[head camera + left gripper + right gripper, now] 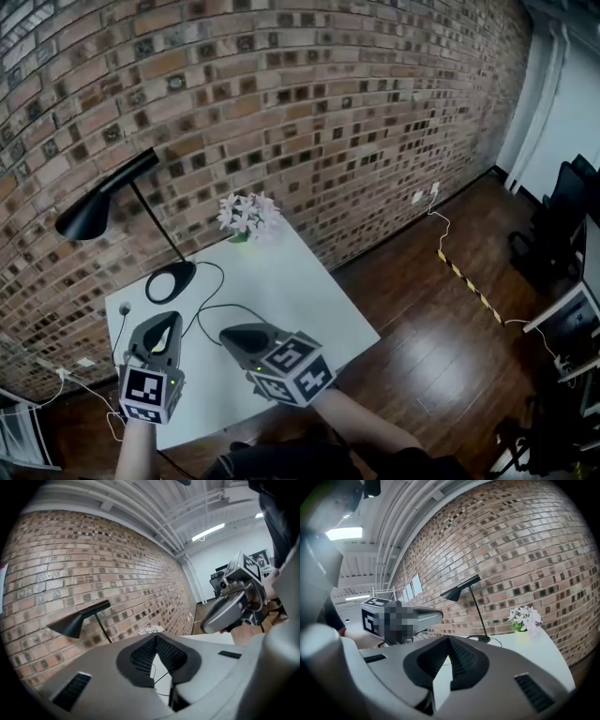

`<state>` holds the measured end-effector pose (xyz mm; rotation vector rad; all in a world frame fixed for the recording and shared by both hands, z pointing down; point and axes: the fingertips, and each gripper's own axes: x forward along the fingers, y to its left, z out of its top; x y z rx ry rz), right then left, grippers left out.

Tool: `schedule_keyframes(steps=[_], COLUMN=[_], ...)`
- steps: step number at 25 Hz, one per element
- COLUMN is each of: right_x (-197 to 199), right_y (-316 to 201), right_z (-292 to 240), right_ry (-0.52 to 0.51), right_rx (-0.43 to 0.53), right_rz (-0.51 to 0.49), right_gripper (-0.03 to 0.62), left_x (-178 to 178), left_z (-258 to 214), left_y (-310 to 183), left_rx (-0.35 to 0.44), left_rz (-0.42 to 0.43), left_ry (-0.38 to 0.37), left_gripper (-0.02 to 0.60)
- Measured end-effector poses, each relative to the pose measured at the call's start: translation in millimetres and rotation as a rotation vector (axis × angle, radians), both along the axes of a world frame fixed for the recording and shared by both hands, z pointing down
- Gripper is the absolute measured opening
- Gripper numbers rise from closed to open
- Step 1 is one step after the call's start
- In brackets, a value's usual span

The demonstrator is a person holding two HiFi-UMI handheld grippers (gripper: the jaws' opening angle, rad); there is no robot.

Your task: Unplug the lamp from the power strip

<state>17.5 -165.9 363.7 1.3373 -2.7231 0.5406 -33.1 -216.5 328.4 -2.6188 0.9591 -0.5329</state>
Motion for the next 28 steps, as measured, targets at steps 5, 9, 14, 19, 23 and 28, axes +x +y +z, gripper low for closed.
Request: schedule_keyframes(steps=[5,9,14,19,23,28], right_x=[45,92,146,186,207,209], right_y=[23,44,72,95,114,118], right_z=[8,16,30,38,37,27], right_ry=[0.006,-0.012,-0.029,-0.061,-0.046,0.009], right_rx=[-0.015,-0.04,-0.079,-0.098,-0.123,-0.133], right_rz=[0.045,0.116,0.233,0.359,0.469,0.507], right_gripper=[0.003,0.003,0.003,0.002,0.002,0.002], left_x=[60,103,160,201,231,252], left_z=[10,12,17,20,24,33], left_y=[27,42,64,86,100,107], left_rx=[-0.063,-0.088,-0.094,-0.025,-0.082,-0.18], left_rz=[0.081,0.127,0.223,0.339,0.436,0.553], left_ry=[0.028,0.048,0.057,0.035,0.04,0.061], left_gripper=[-0.006,-0.006,-0.006,-0.006,-0.006,-0.006])
